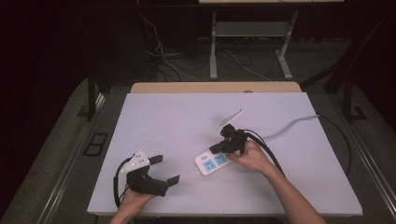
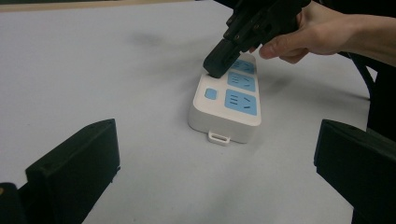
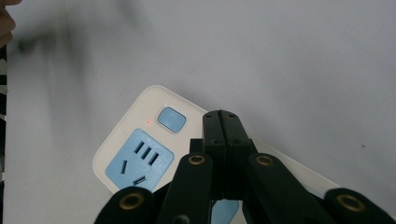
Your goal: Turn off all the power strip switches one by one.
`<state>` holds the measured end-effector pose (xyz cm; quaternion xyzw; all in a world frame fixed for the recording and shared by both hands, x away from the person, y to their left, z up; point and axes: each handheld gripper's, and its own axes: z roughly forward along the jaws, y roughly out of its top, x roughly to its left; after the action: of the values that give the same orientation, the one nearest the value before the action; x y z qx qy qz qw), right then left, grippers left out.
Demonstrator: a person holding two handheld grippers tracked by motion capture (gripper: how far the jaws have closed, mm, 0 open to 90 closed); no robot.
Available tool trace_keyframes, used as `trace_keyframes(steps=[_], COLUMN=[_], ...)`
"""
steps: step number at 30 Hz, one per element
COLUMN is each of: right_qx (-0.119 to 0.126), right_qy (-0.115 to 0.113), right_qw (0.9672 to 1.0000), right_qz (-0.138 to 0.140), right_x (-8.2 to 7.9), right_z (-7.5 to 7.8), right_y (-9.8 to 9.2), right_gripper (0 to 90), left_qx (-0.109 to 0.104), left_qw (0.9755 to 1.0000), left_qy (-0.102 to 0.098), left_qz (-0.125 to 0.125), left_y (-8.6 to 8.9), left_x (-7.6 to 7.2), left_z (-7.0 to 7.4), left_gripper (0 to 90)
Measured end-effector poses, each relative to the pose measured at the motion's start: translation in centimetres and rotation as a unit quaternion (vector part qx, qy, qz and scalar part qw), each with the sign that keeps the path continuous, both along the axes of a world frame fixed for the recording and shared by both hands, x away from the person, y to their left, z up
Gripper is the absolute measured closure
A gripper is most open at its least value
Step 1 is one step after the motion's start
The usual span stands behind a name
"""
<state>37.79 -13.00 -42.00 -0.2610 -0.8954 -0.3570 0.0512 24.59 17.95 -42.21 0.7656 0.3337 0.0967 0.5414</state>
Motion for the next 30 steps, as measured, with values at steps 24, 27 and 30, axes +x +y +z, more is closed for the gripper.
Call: trace_keyframes(steps=[24, 27, 30], right_qx=[-0.004, -0.005, -0.005], right_qy=[0.003, 0.005, 0.004], right_qw=[0.9998, 0.9998, 0.9996], right_qz=[0.017, 0.021, 0.027], right_x=[-1.0, -1.1, -1.3], right_z=[2.4, 2.7, 2.9], right_y=[0.1, 0.4, 0.7], right_gripper=[89.6, 89.6, 89.6], left_qx=[-0.002, -0.003, -0.003], left_qw=[1.0000, 1.0000, 1.0000], left_qy=[0.000, 0.000, 0.000], left_qz=[-0.001, -0.001, 0.000], left_y=[0.1, 0.1, 0.1], left_x=[0.0, 0.0, 0.0], left_z=[0.0, 0.0, 0.0], left_gripper=[0.0, 0.0, 0.0])
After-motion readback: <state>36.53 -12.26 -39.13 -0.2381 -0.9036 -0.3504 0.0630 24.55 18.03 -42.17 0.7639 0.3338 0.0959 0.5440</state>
